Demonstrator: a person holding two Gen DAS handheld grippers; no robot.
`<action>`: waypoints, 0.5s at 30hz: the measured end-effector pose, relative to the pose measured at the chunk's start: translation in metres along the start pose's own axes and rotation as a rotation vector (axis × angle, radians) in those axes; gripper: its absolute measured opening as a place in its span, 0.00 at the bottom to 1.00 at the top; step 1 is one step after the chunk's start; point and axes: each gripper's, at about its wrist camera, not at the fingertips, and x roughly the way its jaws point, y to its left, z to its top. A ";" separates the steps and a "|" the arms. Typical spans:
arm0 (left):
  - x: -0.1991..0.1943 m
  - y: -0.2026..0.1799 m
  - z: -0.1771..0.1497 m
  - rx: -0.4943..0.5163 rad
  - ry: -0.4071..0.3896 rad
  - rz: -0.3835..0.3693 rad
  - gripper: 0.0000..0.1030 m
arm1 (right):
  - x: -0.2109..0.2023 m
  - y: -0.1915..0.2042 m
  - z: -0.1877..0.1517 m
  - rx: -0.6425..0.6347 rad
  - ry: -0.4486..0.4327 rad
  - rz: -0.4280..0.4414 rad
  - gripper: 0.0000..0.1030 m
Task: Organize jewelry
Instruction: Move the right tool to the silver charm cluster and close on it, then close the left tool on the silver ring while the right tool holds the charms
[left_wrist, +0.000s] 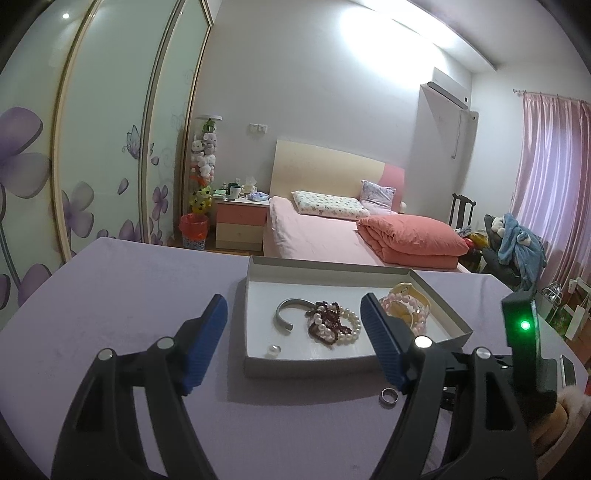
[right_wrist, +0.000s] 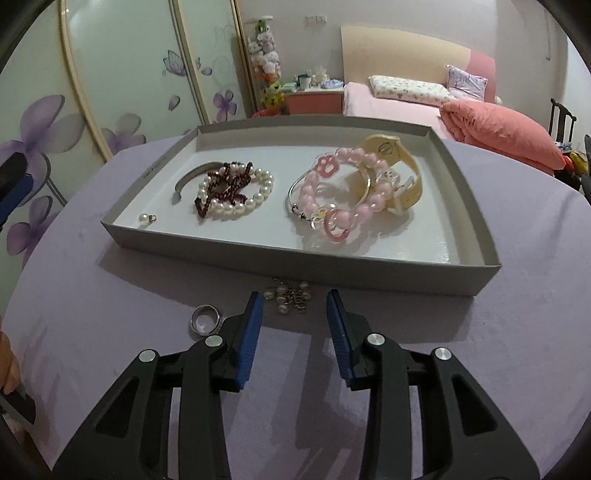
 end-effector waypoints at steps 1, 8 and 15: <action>0.000 0.000 0.000 0.000 0.000 0.000 0.71 | 0.001 0.000 0.000 -0.003 0.006 -0.002 0.36; -0.002 0.001 -0.001 -0.004 0.013 0.003 0.71 | 0.010 0.010 0.006 -0.051 0.022 -0.068 0.37; 0.004 -0.003 -0.002 0.005 0.033 -0.003 0.71 | 0.008 0.015 0.003 -0.087 0.017 -0.079 0.14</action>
